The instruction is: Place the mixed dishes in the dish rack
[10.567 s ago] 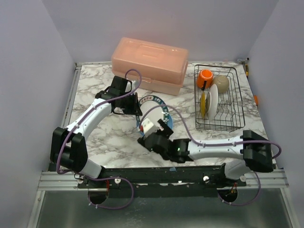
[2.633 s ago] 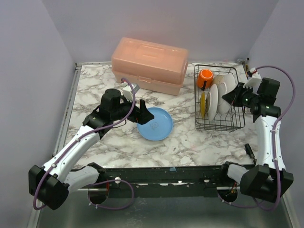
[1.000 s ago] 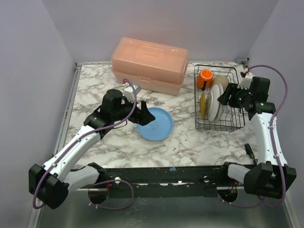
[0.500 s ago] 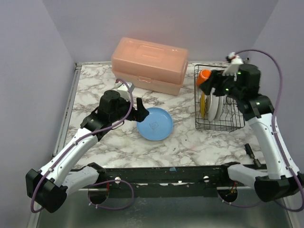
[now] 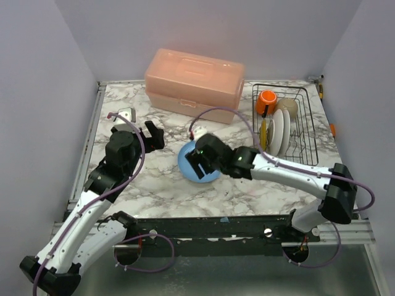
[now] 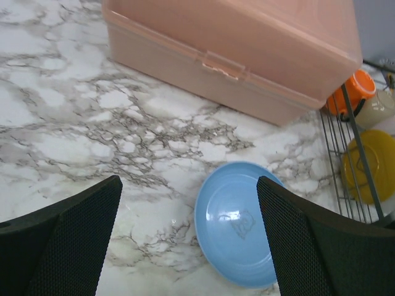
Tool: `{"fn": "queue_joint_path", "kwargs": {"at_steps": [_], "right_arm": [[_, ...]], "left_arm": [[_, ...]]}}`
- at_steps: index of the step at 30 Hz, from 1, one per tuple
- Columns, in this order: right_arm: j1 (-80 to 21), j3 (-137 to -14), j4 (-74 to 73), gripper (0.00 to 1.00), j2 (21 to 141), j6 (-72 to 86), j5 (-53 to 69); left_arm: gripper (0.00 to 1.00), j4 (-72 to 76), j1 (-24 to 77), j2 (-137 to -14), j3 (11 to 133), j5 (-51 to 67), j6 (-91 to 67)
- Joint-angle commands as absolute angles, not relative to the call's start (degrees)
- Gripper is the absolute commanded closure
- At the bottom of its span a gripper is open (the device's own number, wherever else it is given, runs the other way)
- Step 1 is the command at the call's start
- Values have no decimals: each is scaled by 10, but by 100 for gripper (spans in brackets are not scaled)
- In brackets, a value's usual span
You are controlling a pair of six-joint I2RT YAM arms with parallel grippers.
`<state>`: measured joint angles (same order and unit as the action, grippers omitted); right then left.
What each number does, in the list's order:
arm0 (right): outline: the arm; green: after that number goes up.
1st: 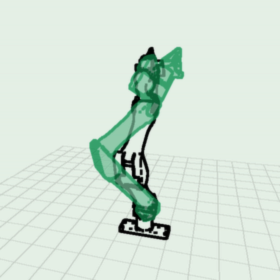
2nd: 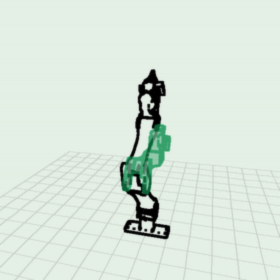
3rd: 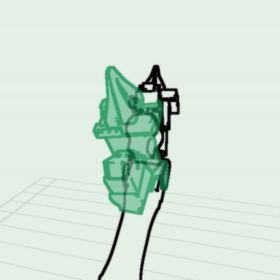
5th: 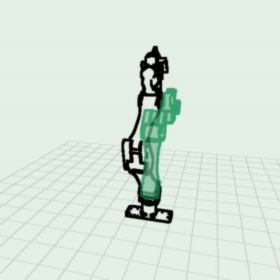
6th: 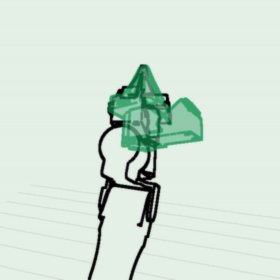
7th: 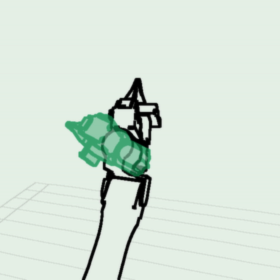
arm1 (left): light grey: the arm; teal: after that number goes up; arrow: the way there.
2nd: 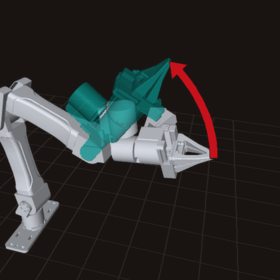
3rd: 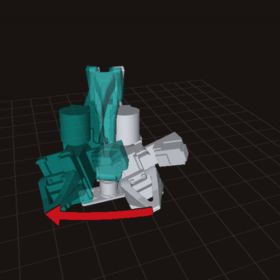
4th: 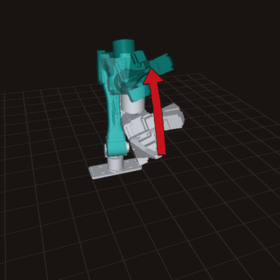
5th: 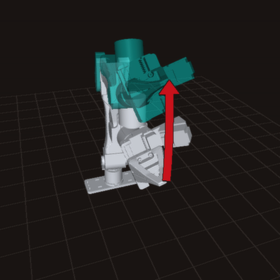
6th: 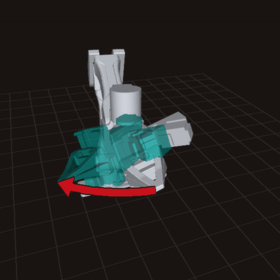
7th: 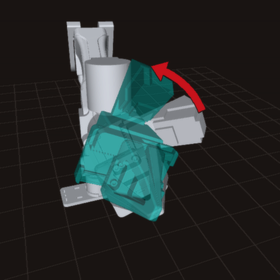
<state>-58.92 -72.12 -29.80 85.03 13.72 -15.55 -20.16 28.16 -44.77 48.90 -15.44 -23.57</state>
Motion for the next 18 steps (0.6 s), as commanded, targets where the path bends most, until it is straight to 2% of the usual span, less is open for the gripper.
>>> {"fn": "queue_joint_path", "kwargs": {"at_steps": [1, 6, 12, 18], "right_arm": [[-697, -649, -214, 24, 895, 61, -236], [-804, -613, -150, 27, 964, -48, -345], [-813, -652, -150, 35, 1034, -73, -395], [-812, -641, -119, 36, 1041, -90, -406]], "left_arm": [[9, -176, 279, -401, 464, -263, -251], [9, -158, 279, -368, 444, -278, -248], [9, -157, 279, -367, 444, -277, -246], [9, -158, 279, -366, 444, -274, -247]]}}
